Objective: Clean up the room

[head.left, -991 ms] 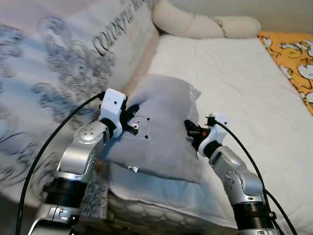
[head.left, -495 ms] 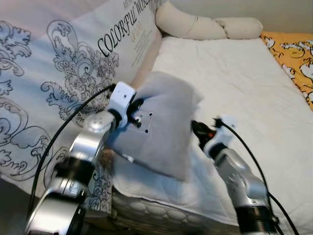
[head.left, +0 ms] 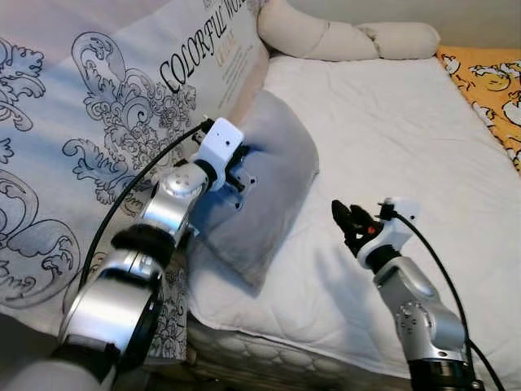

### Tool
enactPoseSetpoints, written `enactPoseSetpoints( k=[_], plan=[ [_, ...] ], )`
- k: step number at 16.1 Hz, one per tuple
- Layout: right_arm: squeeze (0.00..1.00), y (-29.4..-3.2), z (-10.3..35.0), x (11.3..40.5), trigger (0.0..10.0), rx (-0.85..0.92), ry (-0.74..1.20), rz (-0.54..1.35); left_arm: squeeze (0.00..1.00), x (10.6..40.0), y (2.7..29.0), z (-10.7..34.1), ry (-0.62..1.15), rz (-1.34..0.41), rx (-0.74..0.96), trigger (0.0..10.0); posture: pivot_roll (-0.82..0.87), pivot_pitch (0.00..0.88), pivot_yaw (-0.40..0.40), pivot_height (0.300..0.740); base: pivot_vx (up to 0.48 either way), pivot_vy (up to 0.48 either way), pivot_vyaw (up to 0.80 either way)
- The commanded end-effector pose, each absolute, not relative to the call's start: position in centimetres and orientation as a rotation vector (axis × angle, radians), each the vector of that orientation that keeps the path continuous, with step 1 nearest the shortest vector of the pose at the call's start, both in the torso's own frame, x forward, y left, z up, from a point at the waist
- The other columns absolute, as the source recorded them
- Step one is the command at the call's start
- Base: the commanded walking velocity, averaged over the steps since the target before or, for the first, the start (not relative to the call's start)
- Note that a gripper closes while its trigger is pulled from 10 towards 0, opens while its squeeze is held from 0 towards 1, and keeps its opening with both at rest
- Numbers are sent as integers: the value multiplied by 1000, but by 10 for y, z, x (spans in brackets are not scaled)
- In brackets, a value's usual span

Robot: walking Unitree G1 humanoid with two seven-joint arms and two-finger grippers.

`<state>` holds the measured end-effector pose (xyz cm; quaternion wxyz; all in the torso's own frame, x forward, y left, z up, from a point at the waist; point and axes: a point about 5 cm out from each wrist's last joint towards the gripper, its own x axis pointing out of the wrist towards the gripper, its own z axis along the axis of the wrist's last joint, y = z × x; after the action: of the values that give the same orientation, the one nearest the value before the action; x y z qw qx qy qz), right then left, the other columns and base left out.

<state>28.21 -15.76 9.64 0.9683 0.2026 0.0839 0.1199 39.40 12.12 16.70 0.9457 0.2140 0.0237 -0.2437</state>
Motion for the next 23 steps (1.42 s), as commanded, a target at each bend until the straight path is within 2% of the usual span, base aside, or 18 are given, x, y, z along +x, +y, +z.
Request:
enactPoseSetpoints(
  k=[1,5,8,9,14,16,17,18,19,20,23],
  plan=[
    [1000,-156,106,281,10000,433,117,284,0,403,122,194,-52,-446,450,10000,-157,0,95,740,0,0,0],
    [1000,-158,112,279,10000,404,97,303,0,411,142,201,-48,-290,512,10000,-174,0,106,740,0,0,0],
    [1000,-157,111,276,10000,398,105,317,0,408,145,187,-3,-273,537,10000,-179,0,102,740,0,0,0],
    [1000,-153,111,274,10000,393,110,347,0,405,150,173,37,-230,599,10000,-190,0,100,740,0,0,0],
    [1000,-150,119,264,10000,349,109,549,0,399,160,150,128,-220,650,10000,-186,0,85,740,0,0,0],
    [1000,-159,128,253,10000,273,133,731,0,398,169,150,161,-232,623,10000,-183,0,84,740,0,0,0],
    [1000,-160,129,252,10000,271,140,751,98,398,170,150,161,-237,623,10000,-183,0,84,740,0,0,0],
    [1000,-165,135,246,10000,264,151,807,1000,399,172,153,149,-251,633,10000,-181,0,87,740,0,0,0],
    [1000,-169,141,243,10000,264,154,847,1000,399,174,155,143,-258,617,10000,-181,0,88,740,0,0,0],
    [1000,-178,156,231,10000,245,176,964,1000,399,178,159,151,-298,544,10000,-174,0,87,740,0,0,0],
    [1000,-192,164,218,10000,198,271,1050,1000,398,180,160,166,-376,500,10000,-161,0,74,740,0,0,0]
  ],
)
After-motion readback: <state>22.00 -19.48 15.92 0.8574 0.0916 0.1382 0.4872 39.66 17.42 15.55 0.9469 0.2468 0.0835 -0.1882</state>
